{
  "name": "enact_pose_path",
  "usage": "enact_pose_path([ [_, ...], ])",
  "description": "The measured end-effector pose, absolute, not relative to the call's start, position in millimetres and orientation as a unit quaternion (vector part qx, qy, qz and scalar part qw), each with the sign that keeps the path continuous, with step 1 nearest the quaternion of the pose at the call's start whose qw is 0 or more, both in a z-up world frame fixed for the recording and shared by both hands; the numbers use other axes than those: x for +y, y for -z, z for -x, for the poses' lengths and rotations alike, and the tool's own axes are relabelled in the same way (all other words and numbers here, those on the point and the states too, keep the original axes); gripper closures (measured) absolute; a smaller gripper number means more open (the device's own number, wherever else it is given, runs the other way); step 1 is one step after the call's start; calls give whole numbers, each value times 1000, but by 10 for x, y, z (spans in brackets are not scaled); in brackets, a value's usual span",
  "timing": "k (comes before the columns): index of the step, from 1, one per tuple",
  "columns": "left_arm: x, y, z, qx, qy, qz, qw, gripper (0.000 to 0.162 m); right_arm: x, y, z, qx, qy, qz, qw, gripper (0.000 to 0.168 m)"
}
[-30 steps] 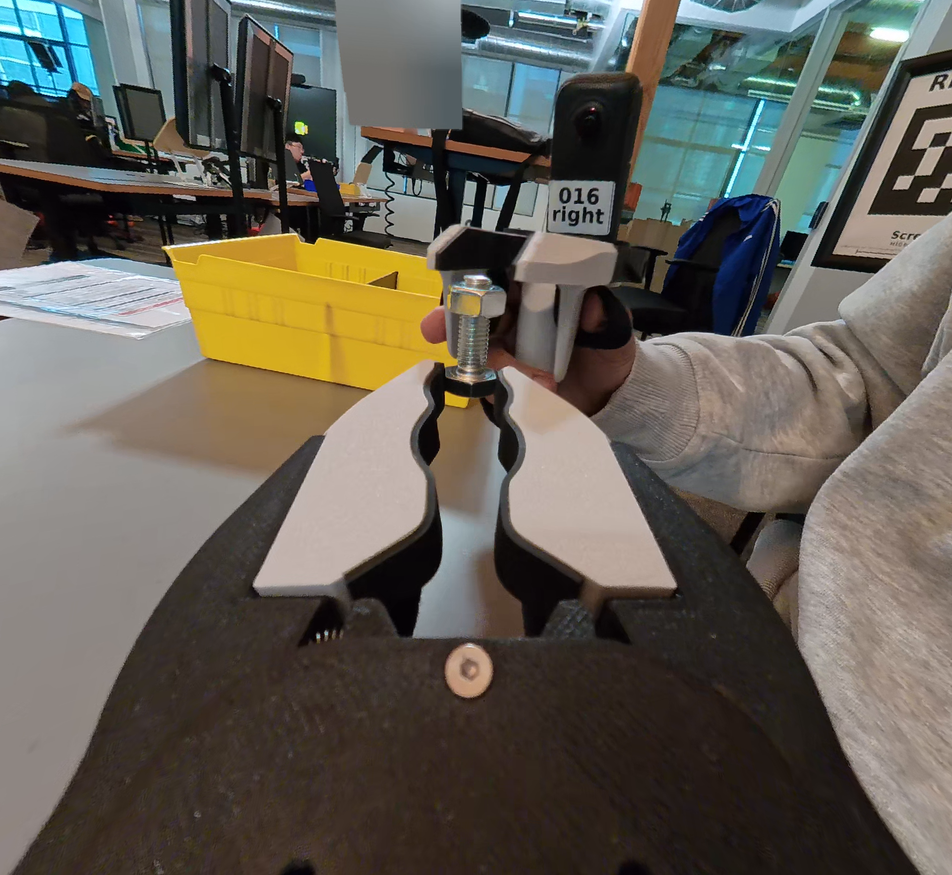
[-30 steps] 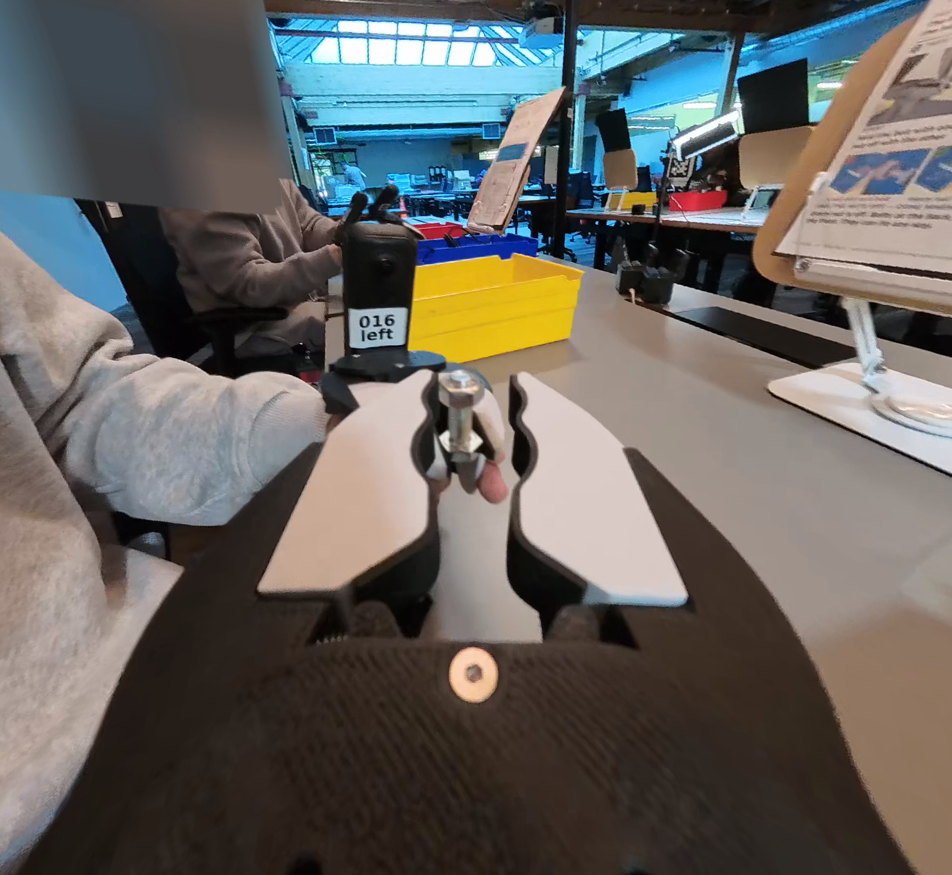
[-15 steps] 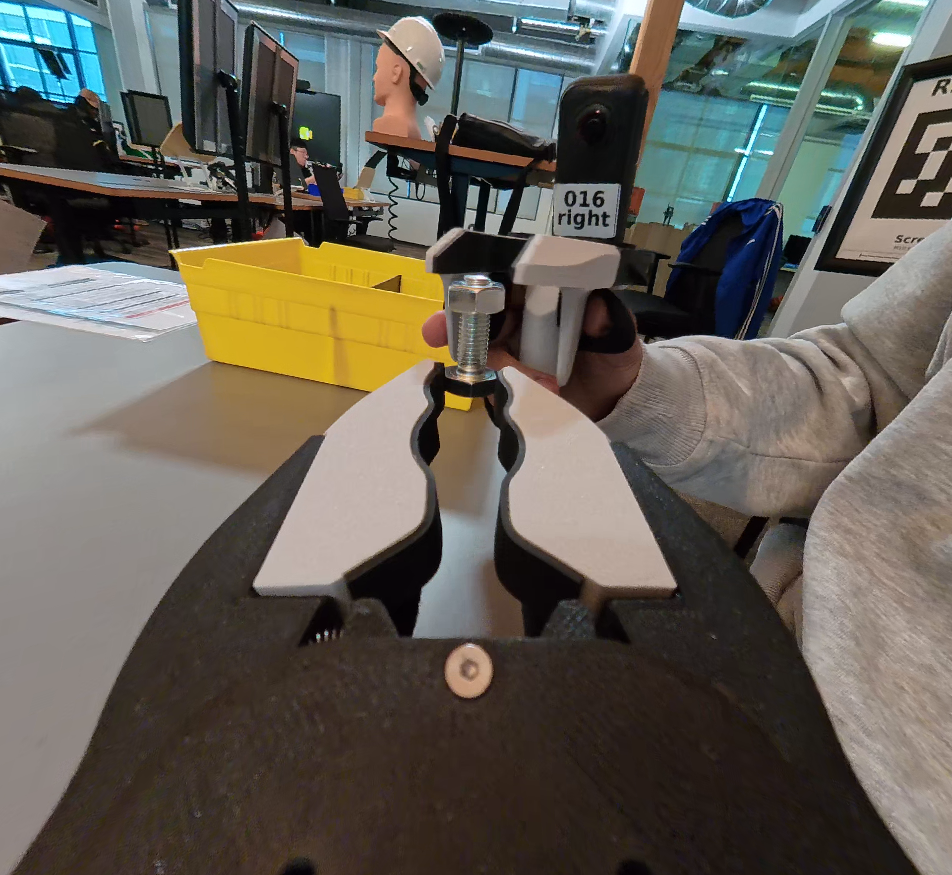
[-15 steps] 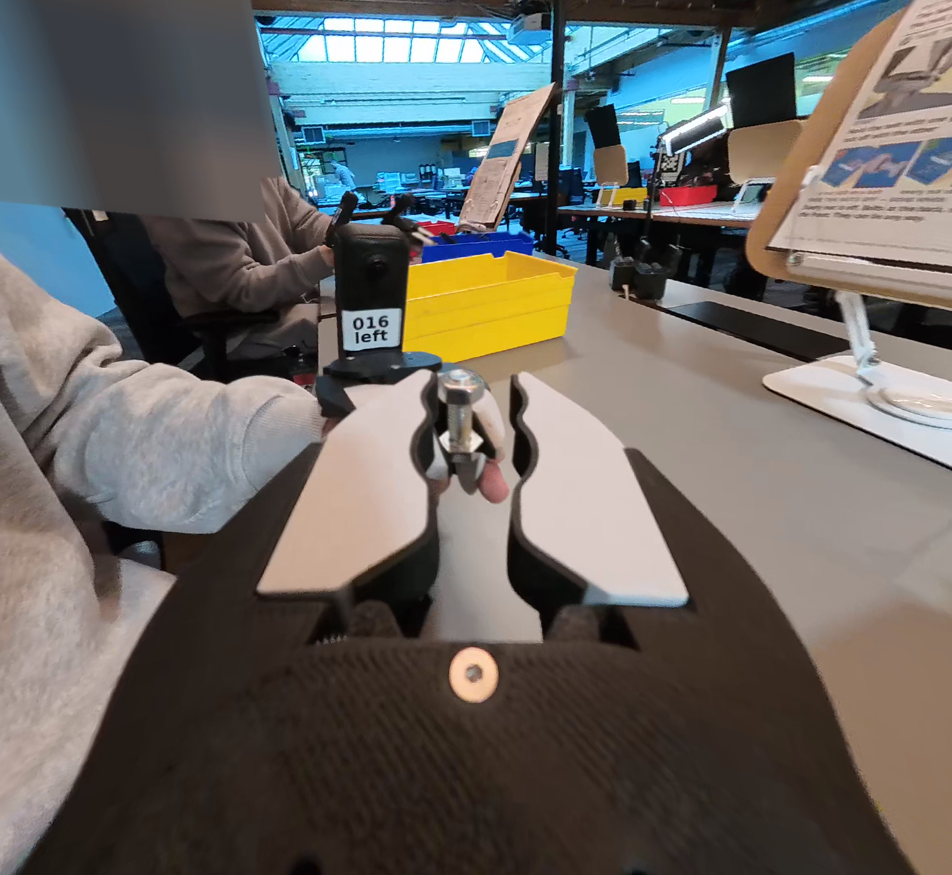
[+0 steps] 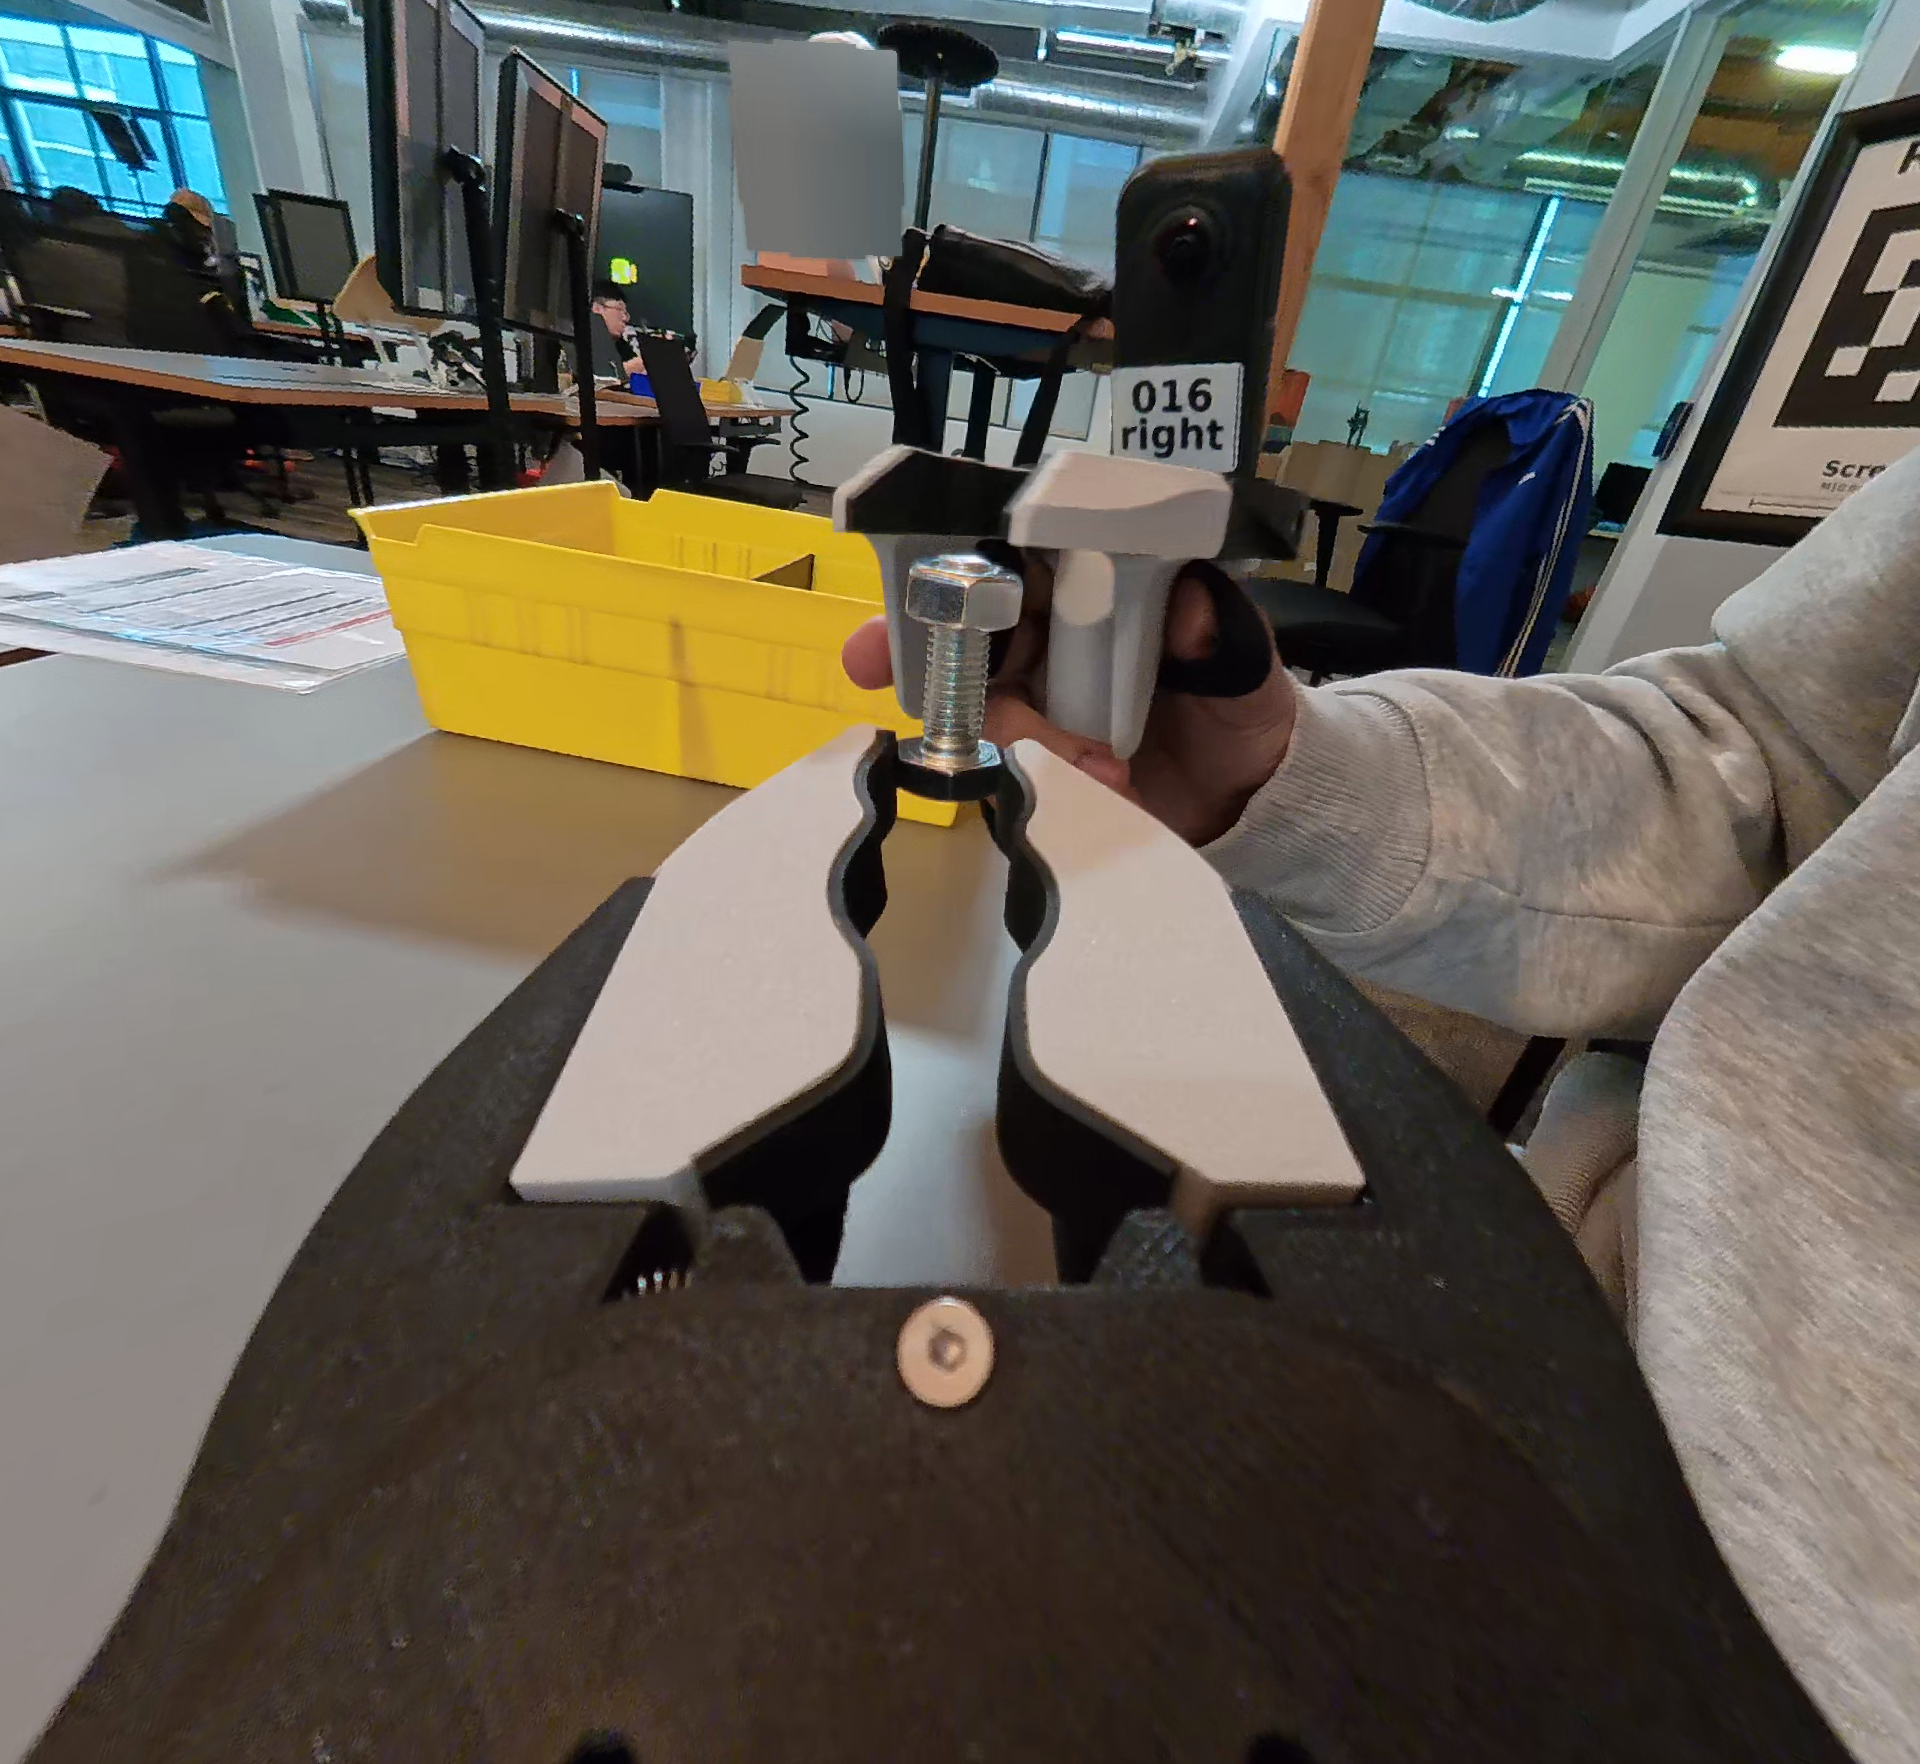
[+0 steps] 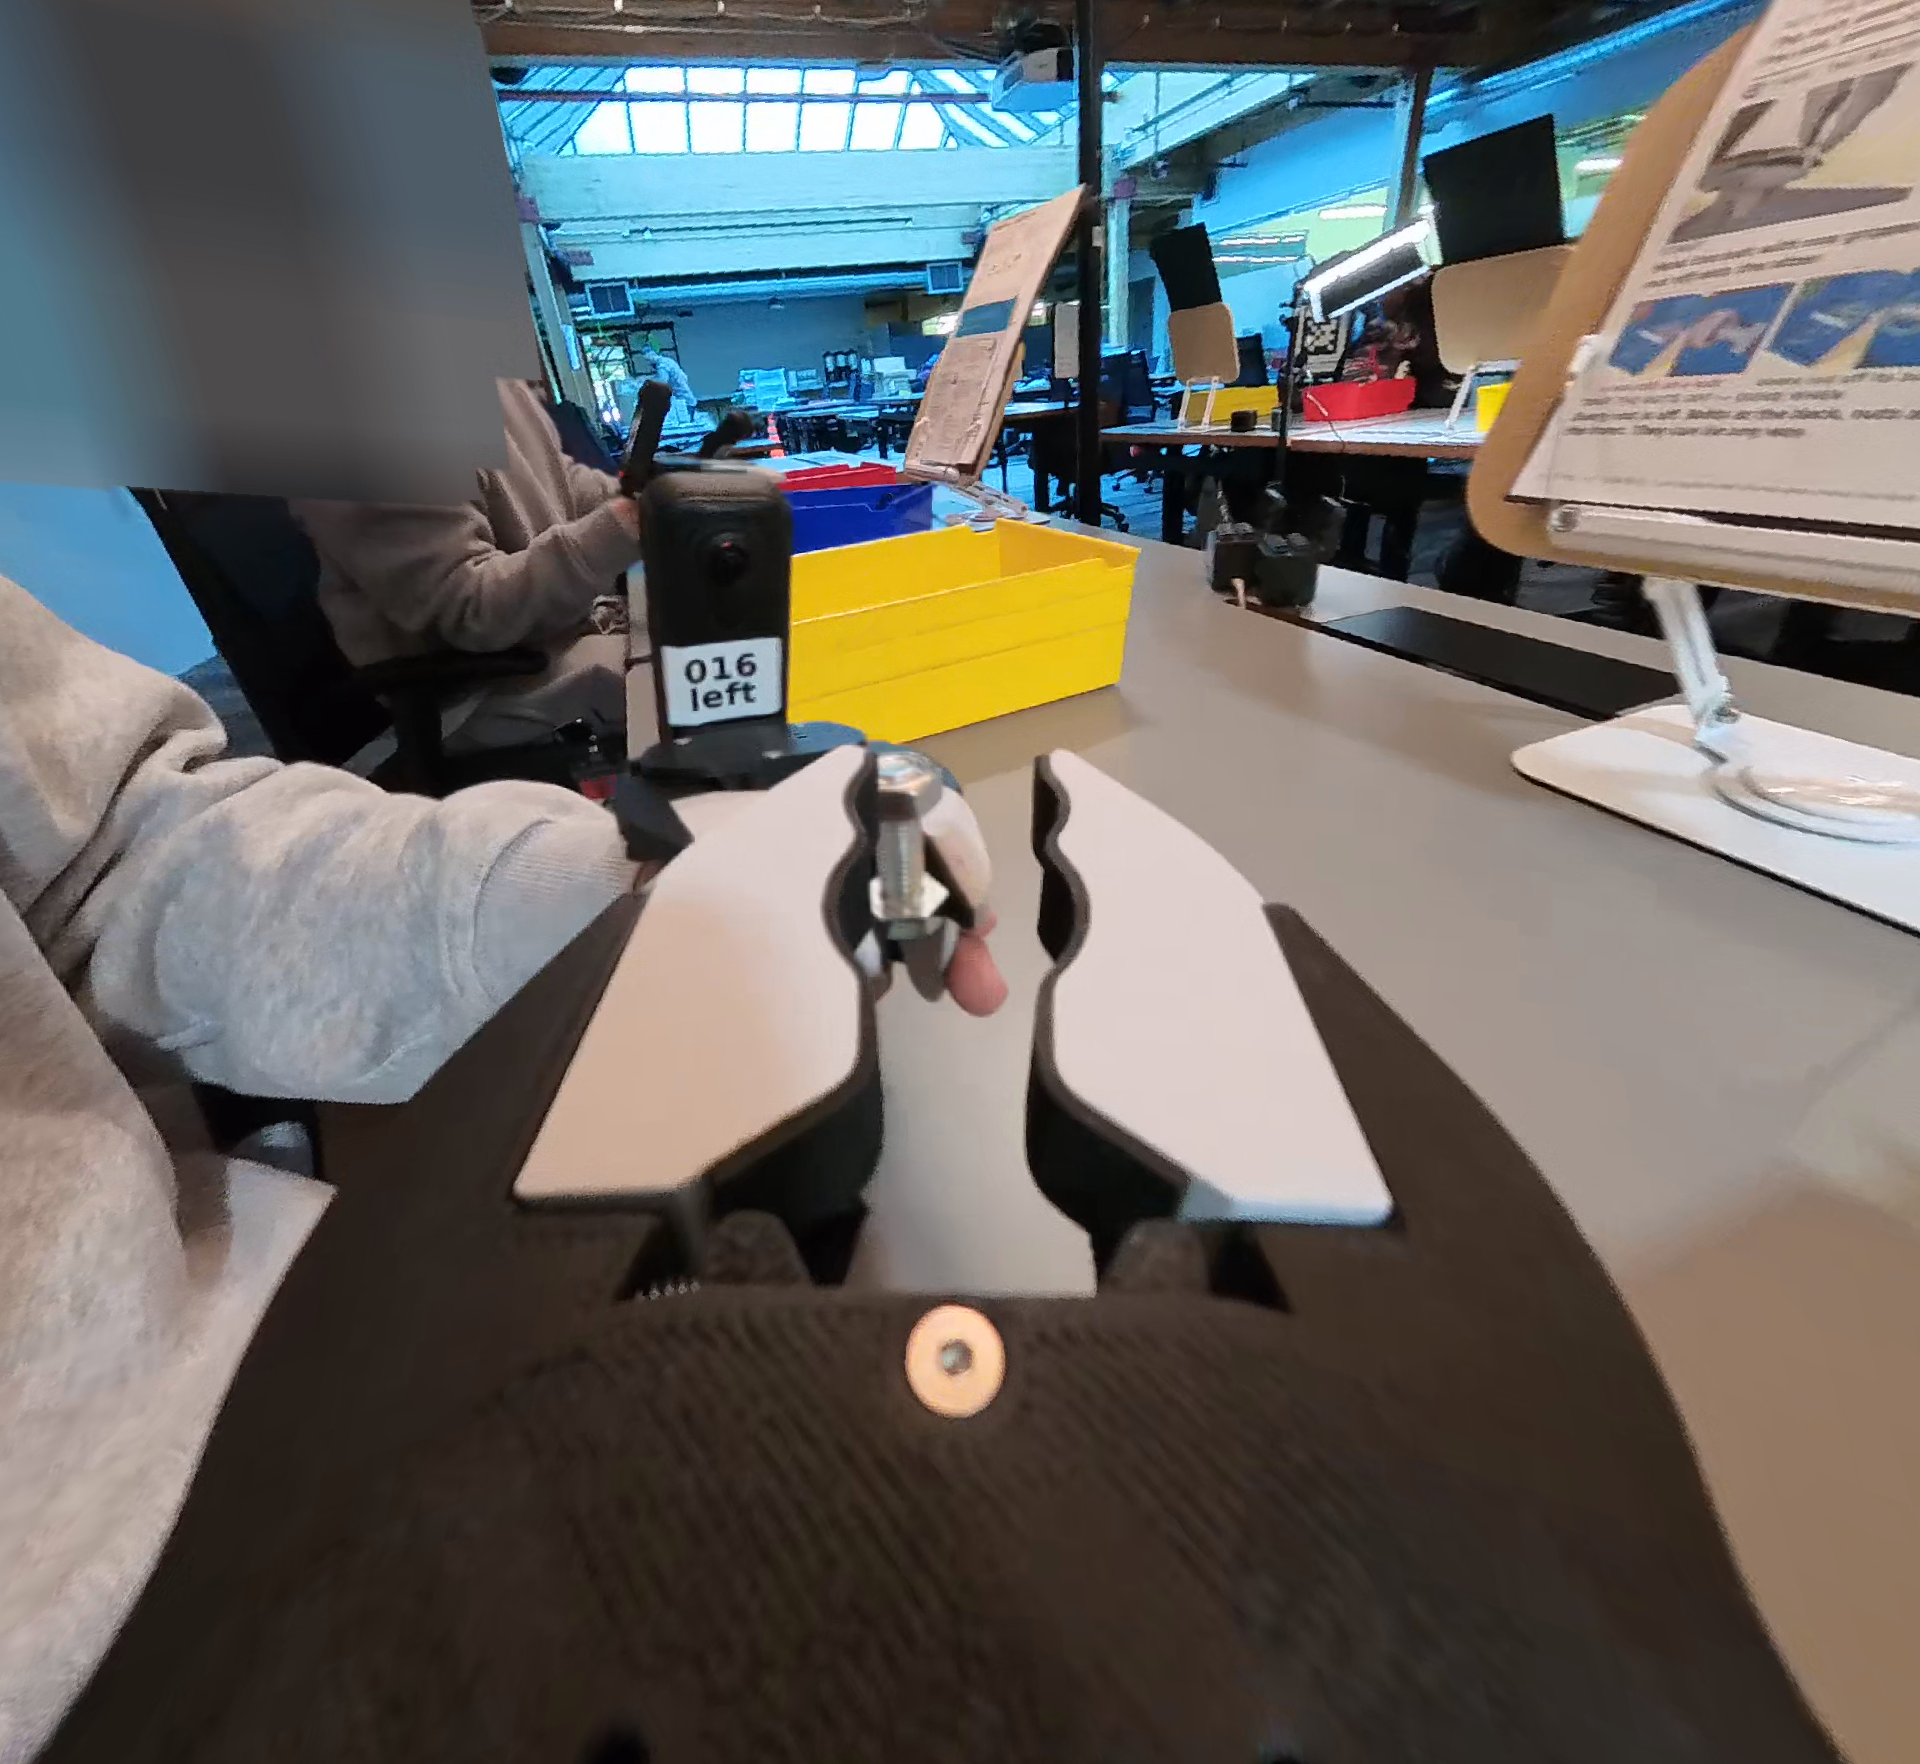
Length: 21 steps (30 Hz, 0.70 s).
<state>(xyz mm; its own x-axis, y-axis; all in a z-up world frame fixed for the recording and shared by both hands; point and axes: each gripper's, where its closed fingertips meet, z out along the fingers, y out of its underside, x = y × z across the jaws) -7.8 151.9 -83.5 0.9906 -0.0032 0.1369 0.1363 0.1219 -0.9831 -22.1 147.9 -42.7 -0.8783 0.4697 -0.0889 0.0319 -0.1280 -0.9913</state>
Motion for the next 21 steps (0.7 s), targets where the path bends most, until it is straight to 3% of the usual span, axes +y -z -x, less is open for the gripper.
enact_pose_path([
  [21,1532,850,102,-50,28,665,745,143,1342,522,198,-668,-704,190,151,138],
])
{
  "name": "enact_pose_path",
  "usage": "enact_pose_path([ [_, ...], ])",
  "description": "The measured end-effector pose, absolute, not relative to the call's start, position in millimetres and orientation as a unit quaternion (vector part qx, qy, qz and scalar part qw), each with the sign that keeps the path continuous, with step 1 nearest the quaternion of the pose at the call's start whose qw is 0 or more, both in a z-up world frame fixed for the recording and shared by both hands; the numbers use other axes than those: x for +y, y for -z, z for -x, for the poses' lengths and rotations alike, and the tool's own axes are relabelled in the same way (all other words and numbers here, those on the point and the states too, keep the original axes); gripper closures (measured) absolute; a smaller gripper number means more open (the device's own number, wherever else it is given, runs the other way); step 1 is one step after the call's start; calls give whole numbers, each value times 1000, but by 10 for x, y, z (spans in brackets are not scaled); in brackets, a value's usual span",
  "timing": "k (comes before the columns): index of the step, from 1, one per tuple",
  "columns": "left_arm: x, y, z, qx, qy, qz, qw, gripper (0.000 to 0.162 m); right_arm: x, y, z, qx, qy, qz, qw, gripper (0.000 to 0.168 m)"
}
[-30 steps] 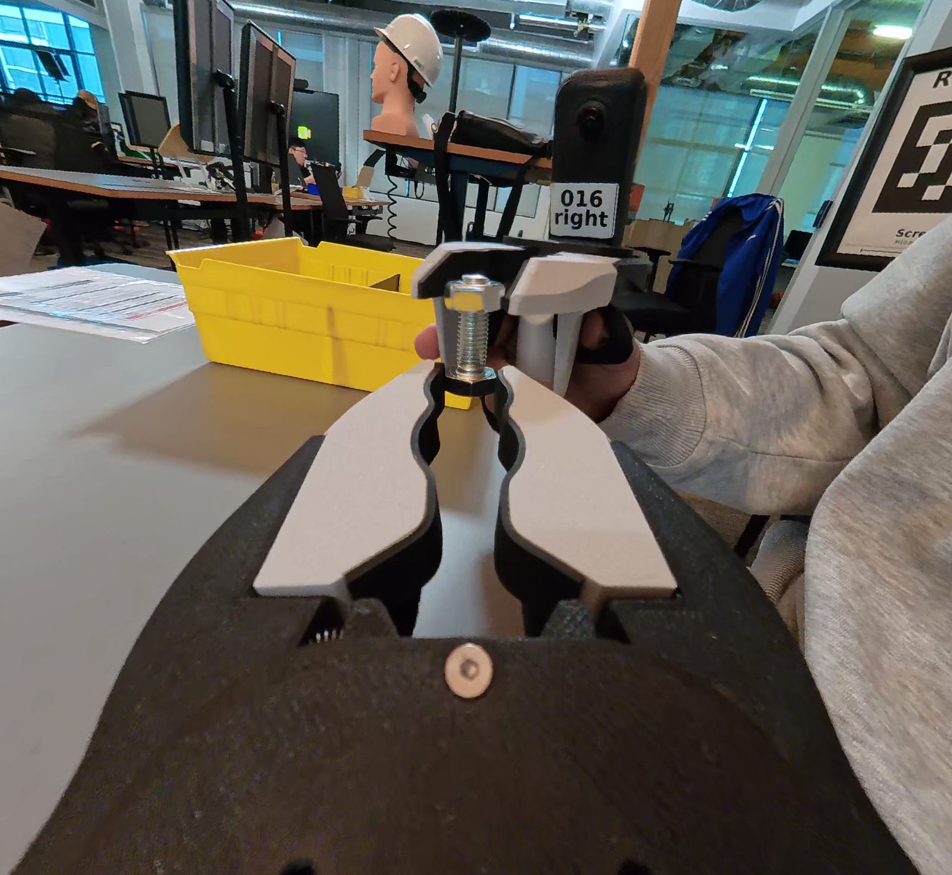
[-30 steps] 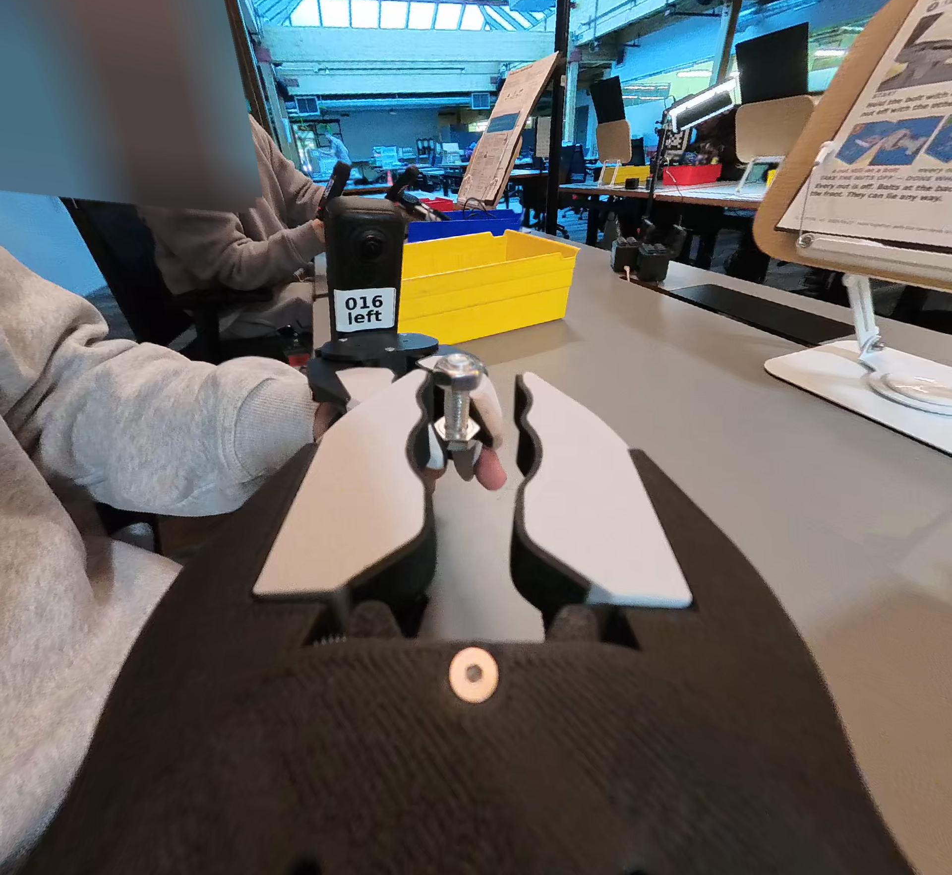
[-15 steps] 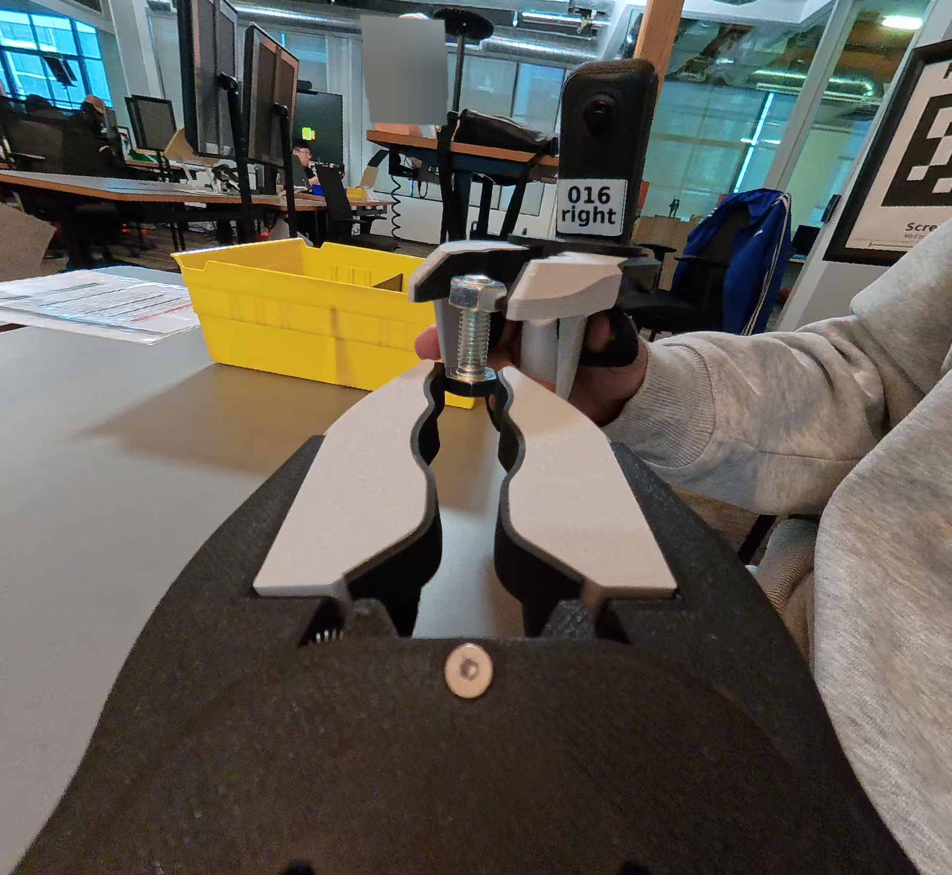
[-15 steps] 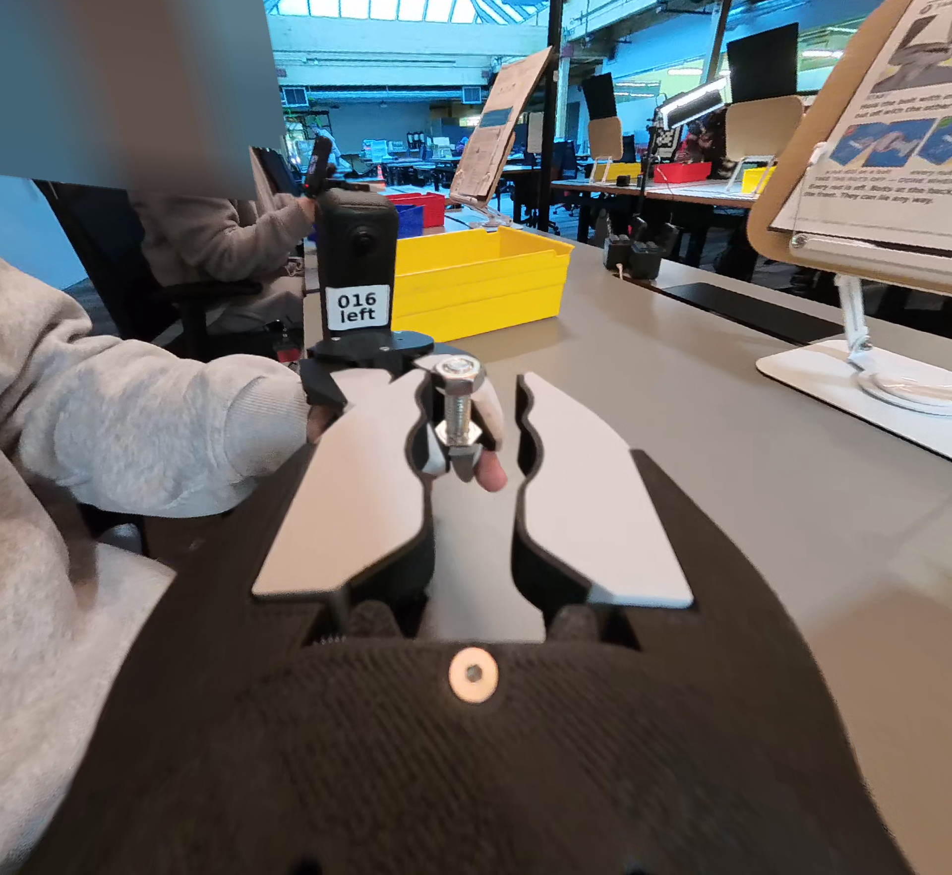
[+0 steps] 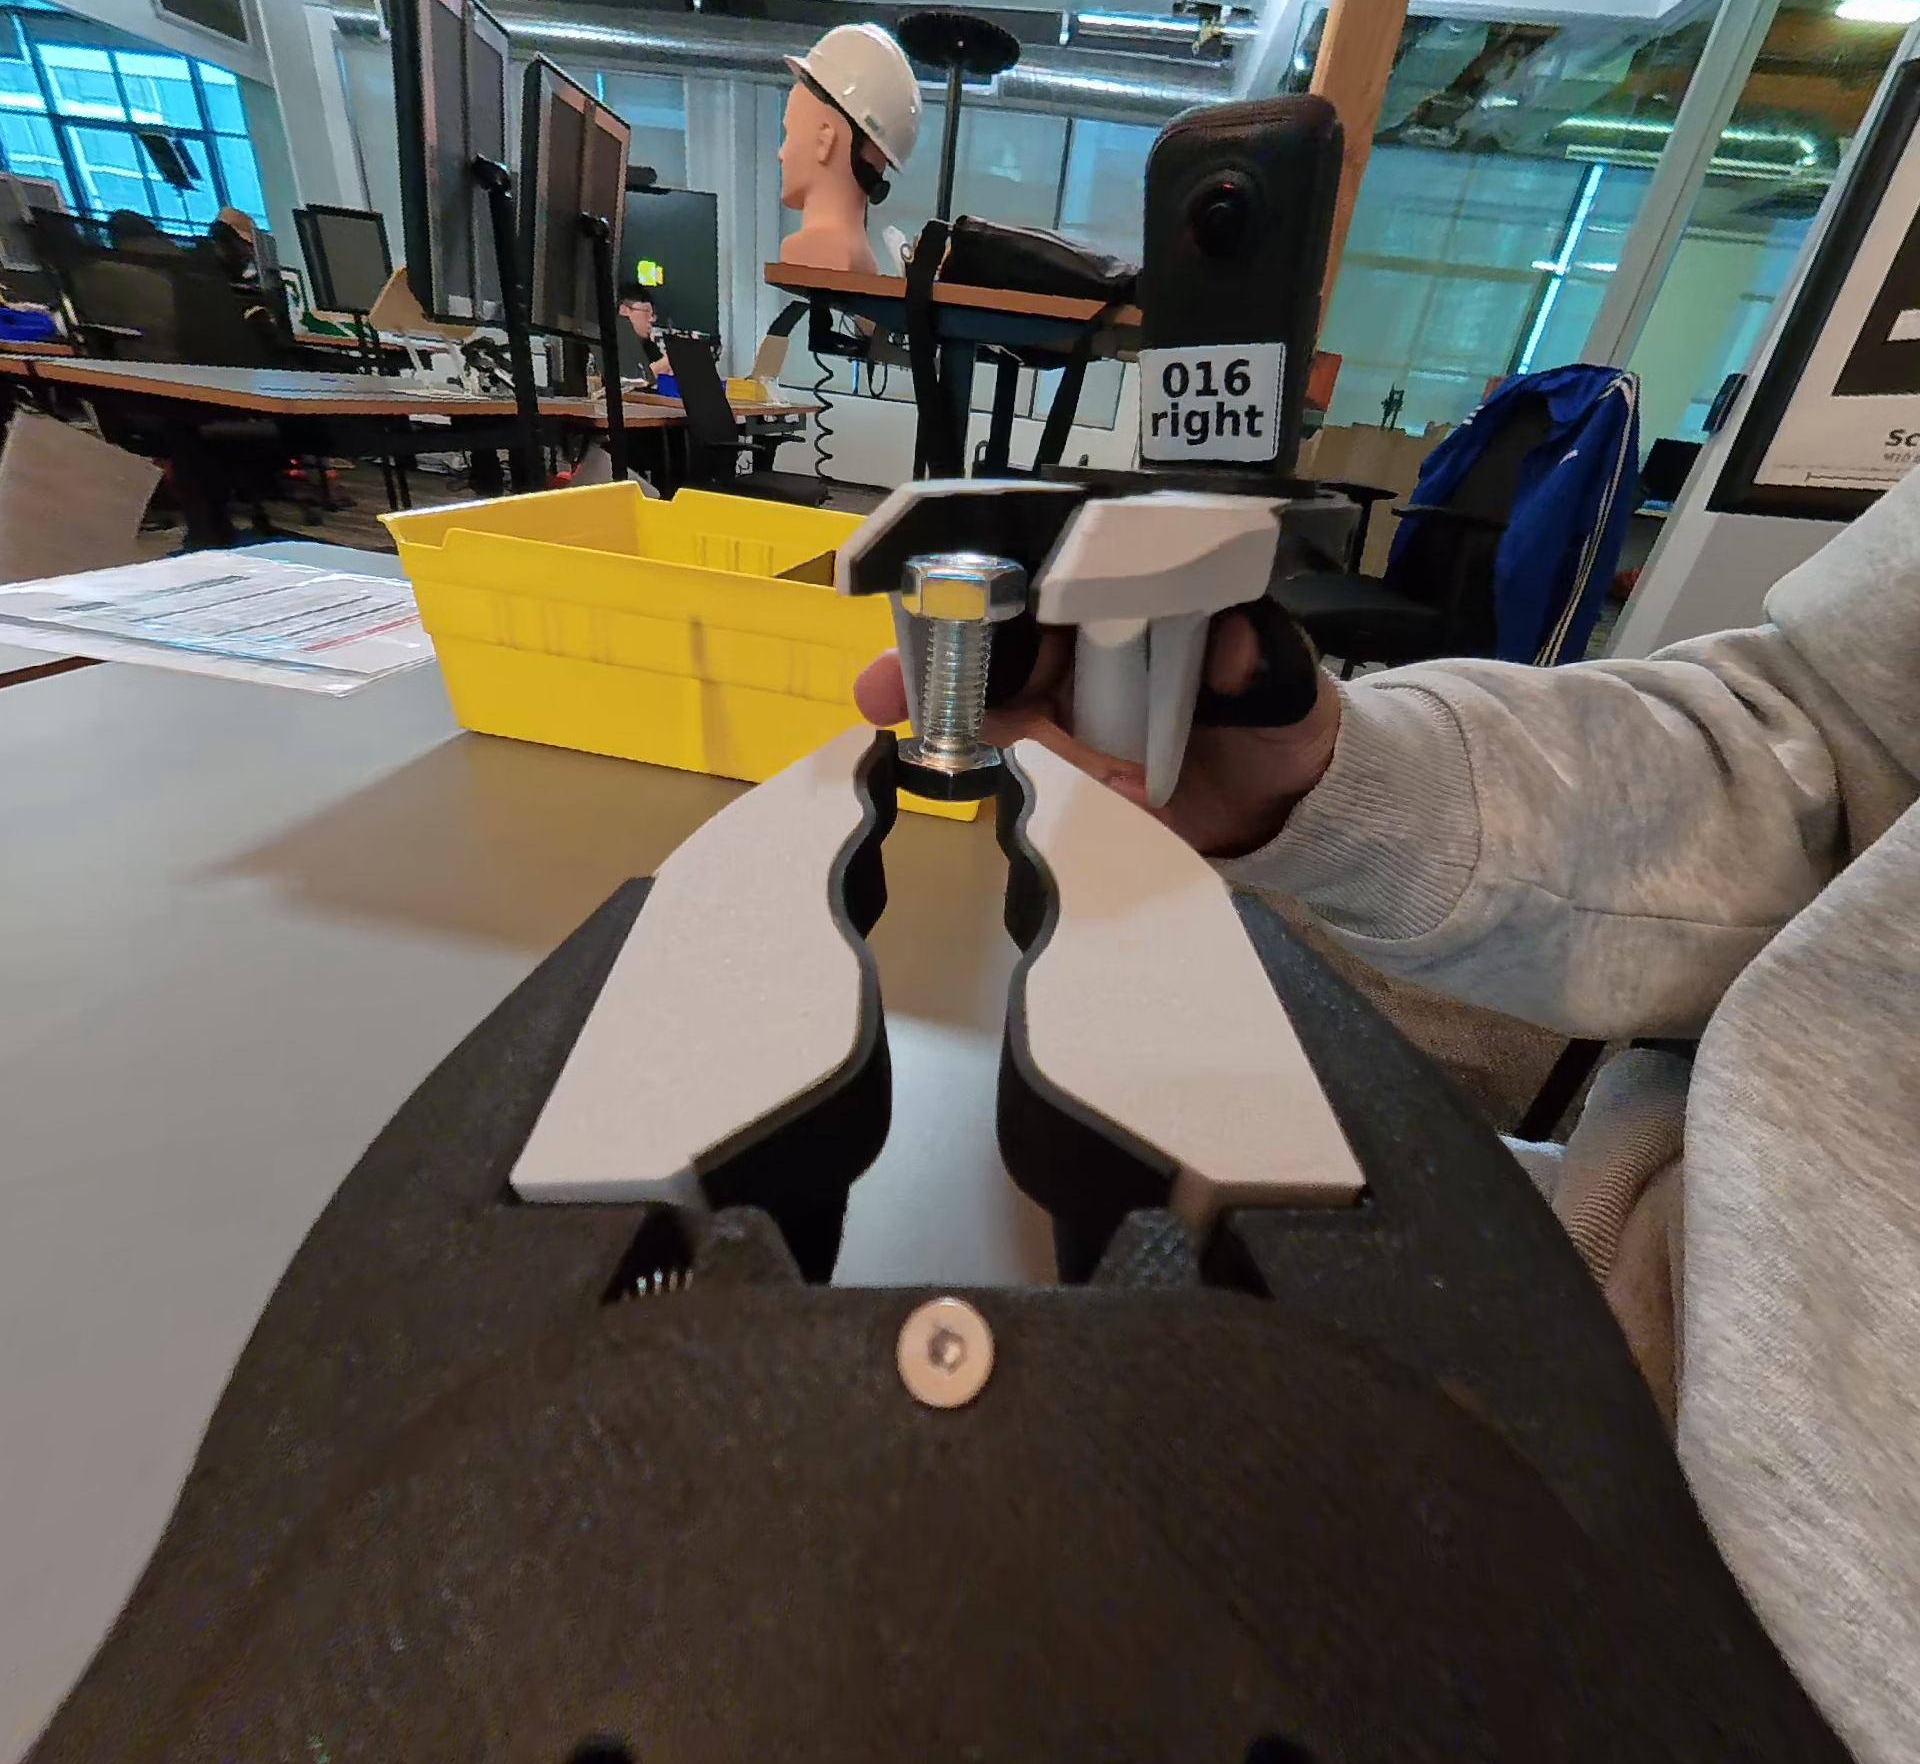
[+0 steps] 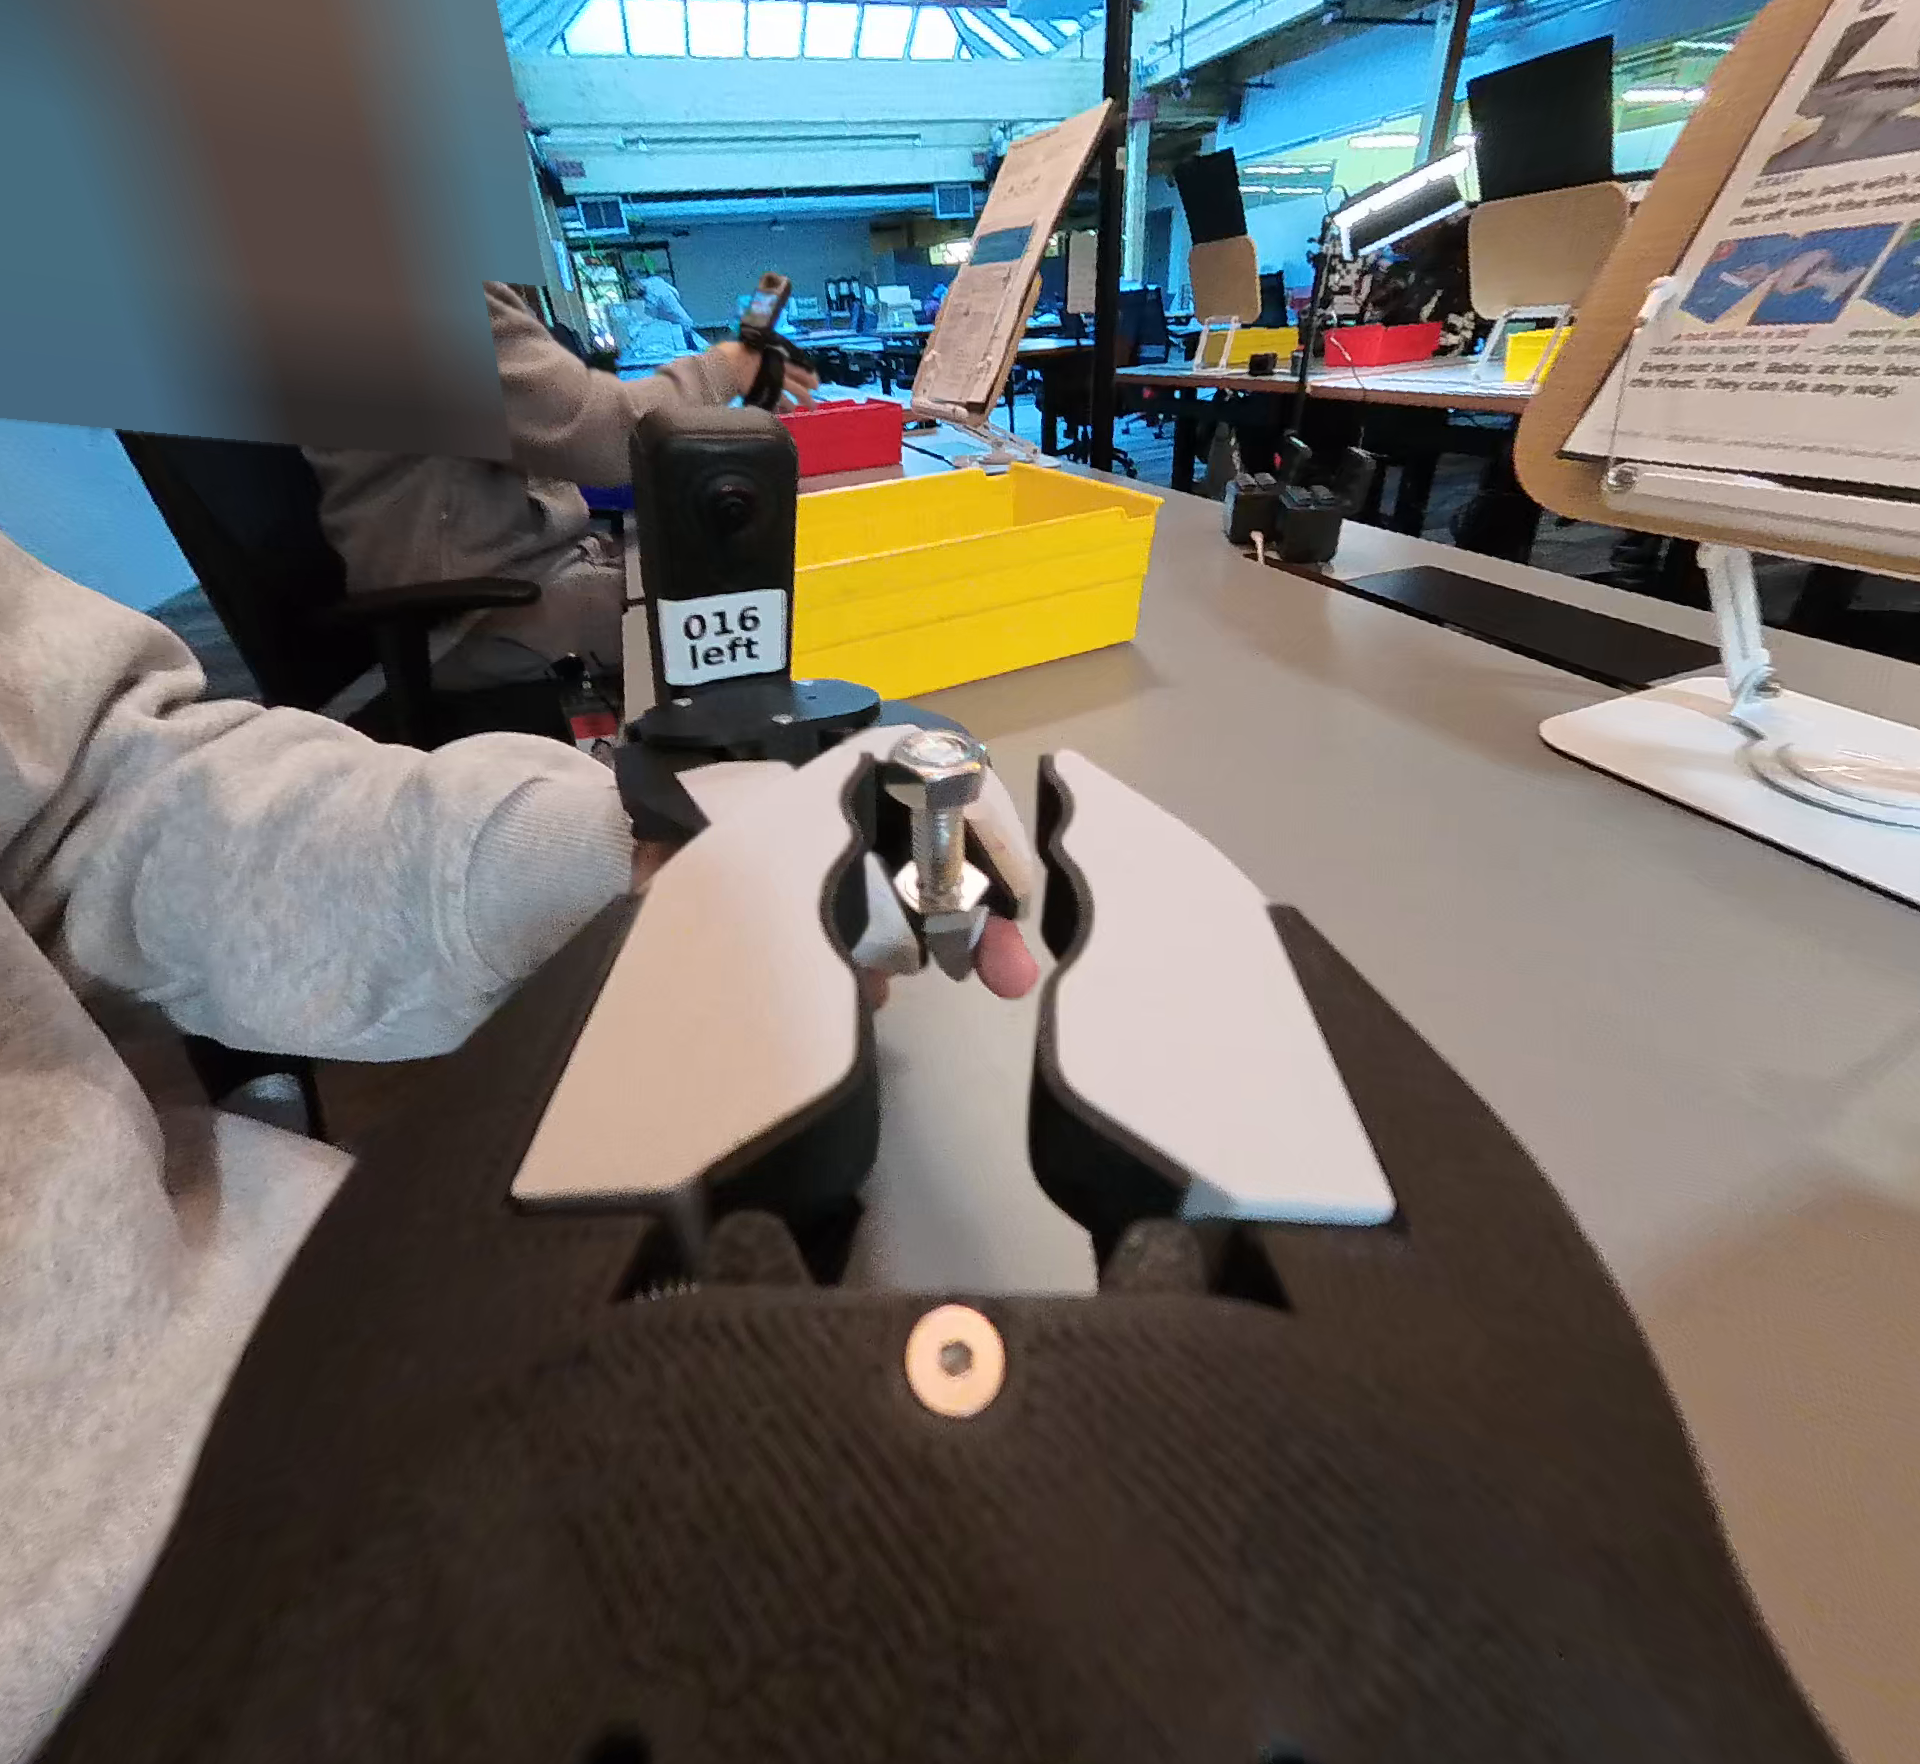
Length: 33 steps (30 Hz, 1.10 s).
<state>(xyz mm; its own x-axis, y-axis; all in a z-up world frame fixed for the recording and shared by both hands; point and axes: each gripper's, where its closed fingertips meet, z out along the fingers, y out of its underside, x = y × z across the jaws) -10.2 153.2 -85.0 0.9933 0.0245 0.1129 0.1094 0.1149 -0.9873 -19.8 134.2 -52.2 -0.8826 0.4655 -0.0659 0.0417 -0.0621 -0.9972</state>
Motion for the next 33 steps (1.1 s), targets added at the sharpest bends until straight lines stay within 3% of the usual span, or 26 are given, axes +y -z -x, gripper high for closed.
enact_pose_path([
  [33,1525,833,98,-51,31,660,749,143,1369,506,210,-663,-708,199,137,138],
])
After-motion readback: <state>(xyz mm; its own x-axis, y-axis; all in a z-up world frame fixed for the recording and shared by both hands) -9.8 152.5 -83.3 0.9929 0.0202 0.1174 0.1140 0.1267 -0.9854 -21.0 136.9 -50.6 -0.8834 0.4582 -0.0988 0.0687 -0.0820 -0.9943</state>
